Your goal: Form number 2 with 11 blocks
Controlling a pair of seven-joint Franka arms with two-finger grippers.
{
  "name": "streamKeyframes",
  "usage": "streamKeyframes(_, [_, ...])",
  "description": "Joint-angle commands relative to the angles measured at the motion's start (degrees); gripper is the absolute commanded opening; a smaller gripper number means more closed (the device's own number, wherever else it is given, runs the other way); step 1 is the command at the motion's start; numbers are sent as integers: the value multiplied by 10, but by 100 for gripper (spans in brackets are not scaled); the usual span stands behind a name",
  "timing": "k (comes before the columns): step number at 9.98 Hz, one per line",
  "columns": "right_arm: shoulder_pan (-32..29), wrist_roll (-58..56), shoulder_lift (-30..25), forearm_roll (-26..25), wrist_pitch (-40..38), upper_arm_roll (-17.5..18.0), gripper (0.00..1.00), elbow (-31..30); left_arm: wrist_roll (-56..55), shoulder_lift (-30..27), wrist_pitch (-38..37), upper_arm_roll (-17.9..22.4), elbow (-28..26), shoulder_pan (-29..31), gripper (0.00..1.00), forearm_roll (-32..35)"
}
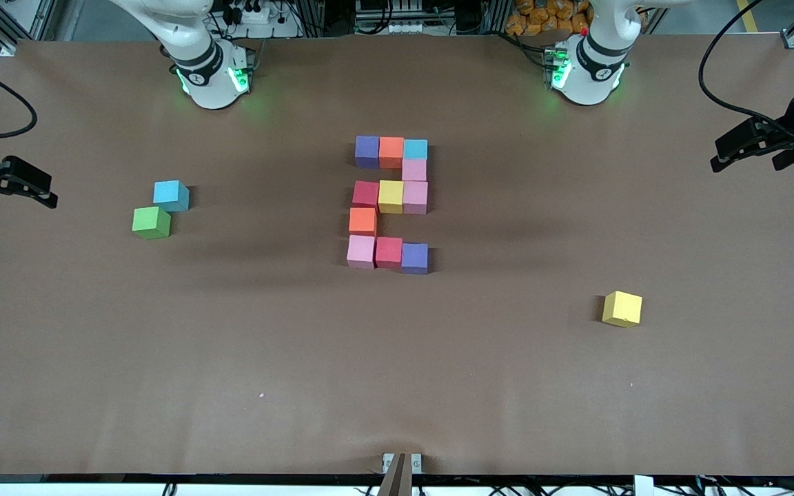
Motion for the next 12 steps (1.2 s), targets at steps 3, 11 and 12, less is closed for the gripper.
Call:
streamKeyframes(3, [-8,-2,6,0,-6,4,100,13,5,0,-7,-2,7,2,100,4])
streamKeyframes(11, [-18,2,6,2,-13,4,100,13,6,0,-7,-2,6,2,100,5])
streamKeyframes(12, [-18,2,6,2,-13,4,100,13,5,0,-7,-2,6,2,100,5])
